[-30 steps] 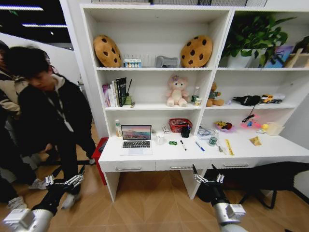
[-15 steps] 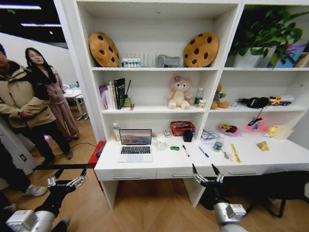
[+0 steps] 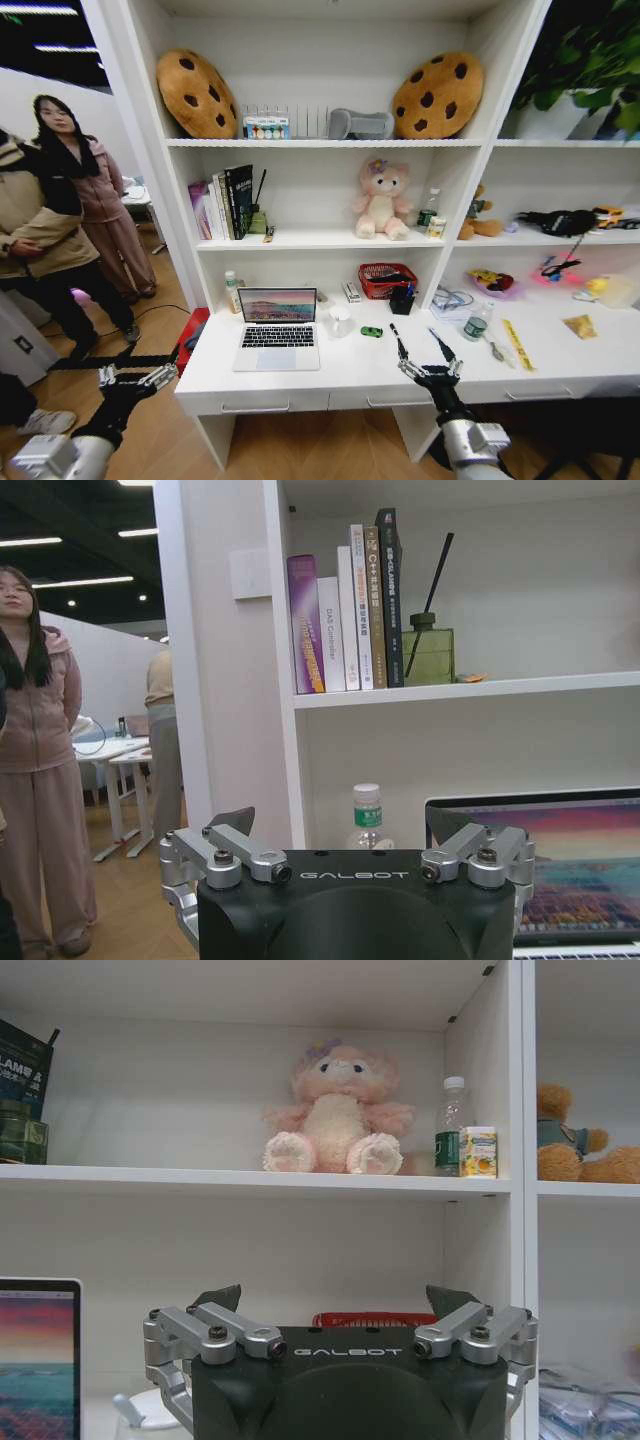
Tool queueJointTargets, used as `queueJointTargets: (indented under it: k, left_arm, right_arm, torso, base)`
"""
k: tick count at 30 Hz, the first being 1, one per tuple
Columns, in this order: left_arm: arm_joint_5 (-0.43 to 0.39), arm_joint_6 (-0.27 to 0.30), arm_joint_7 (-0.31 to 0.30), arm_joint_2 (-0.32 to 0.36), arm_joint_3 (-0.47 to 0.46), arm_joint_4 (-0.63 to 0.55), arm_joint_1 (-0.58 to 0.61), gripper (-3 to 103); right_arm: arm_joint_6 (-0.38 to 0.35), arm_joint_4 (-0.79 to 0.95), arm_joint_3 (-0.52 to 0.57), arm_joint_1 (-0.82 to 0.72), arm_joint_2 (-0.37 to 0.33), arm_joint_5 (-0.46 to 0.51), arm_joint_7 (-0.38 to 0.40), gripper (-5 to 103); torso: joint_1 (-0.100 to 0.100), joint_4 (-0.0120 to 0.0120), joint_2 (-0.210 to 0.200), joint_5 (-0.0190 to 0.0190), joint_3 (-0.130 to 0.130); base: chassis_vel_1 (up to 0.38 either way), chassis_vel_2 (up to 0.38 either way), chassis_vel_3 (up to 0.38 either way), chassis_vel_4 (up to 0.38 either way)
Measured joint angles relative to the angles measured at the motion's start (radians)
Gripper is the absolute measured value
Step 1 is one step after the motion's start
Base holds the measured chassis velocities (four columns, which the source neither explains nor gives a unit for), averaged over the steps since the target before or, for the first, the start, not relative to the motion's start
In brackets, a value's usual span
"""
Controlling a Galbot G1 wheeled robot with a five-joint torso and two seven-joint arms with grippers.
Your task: Organize the objects on the table.
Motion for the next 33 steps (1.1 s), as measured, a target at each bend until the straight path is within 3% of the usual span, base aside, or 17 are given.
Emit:
queueJointTargets:
  k: [9,13,15,17,18,20,22,24,25,28,29,31,33]
  left_arm:
    - [-0.004,-0.001,0.006,0.021,-0.019,-0.002,0.002,96]
    - [-0.008,-0.009,0.025,0.038,-0.03,0.005,0.005,81]
    - [-0.007,-0.016,0.034,0.045,-0.03,0.012,0.004,81]
    - [0.004,-0.037,0.062,0.089,-0.027,0.038,-0.001,64]
    - [0.004,-0.037,0.062,0.089,-0.027,0.038,-0.001,64]
    - [0.006,-0.041,0.071,0.167,-0.022,0.076,-0.025,53]
    - [0.005,-0.041,0.072,0.198,-0.022,0.092,-0.036,53]
    - [-0.016,-0.042,0.075,0.325,-0.021,0.148,-0.076,42]
    - [-0.016,-0.042,0.075,0.325,-0.021,0.148,-0.076,42]
    - [-0.044,-0.052,0.093,0.523,-0.013,0.24,-0.146,26]
    - [-0.044,-0.052,0.093,0.523,-0.013,0.24,-0.146,26]
    - [-0.051,-0.057,0.119,0.611,0.009,0.299,-0.207,15]
    - [-0.052,-0.058,0.141,0.646,0.024,0.323,-0.237,10]
  right_arm:
    - [0.04,0.029,-0.002,-0.017,-0.008,-0.007,-0.029,100]
    - [0.042,0.055,0.007,-0.037,-0.016,-0.014,-0.04,100]
    - [0.043,0.055,0.011,-0.037,-0.019,-0.017,-0.041,100]
    - [0.049,0.035,0.022,-0.03,-0.032,-0.02,-0.041,100]
    - [0.049,0.035,0.022,-0.03,-0.032,-0.02,-0.041,100]
    - [0.056,0.012,0.036,-0.029,-0.035,-0.02,-0.041,100]
    - [0.06,0.003,0.042,-0.029,-0.036,-0.02,-0.041,100]
    - [0.072,-0.025,0.057,-0.03,-0.033,-0.02,-0.042,100]
    - [0.072,-0.025,0.057,-0.03,-0.033,-0.02,-0.042,100]
    - [0.082,-0.059,0.069,-0.028,-0.028,-0.025,-0.042,100]
    - [0.082,-0.059,0.069,-0.028,-0.028,-0.025,-0.042,100]
    - [0.09,-0.082,0.075,-0.021,-0.025,-0.034,-0.043,100]
    - [0.091,-0.091,0.077,-0.018,-0.025,-0.035,-0.044,100]
  torso:
    - [0.001,0.0003,0.0,-0.0002,0.0]
    - [-0.001,0.0,0.0,-0.0002,0.0]
    - [-0.001,-0.0001,0.0,-0.0002,0.0]
    - [-0.001,0.0004,0.001,0.0,0.0]
    - [-0.001,0.0004,0.001,0.0,0.0]
    - [-0.001,0.0005,0.0,-0.0002,0.0]
    - [-0.001,0.0002,0.0,-0.0003,0.0]
    - [0.0,0.0,0.0,-0.0006,0.0]
    - [0.0,0.0,0.0,-0.0006,0.0]
    - [0.0,-0.0002,0.0,-0.0003,0.0]
    - [0.0,-0.0002,0.0,-0.0003,0.0]
    - [0.0,-0.0002,0.0,-0.0004,0.0]
    - [0.0,0.0001,0.0,-0.0003,0.0]
  base:
    - [-0.145,0.158,0.121,-0.153]
    - [0.016,-0.01,-0.012,0.013]
    - [0.062,-0.091,-0.081,0.053]
    - [0.044,-0.069,-0.063,0.031]
    - [0.028,-0.048,-0.063,0.024]
    - [0.0,0.0,0.0,0.0]
    - [0.0,0.0,0.0,0.0]
    - [0.0,0.0,0.0,0.0]
    - [0.0,0.0,0.0,0.0]
    - [0.0,0.0,0.0,0.0]
    - [0.0,0.0,0.0,0.0]
    - [0.0,0.0,0.0,0.0]
    - [0.0,0.0,0.0,0.0]
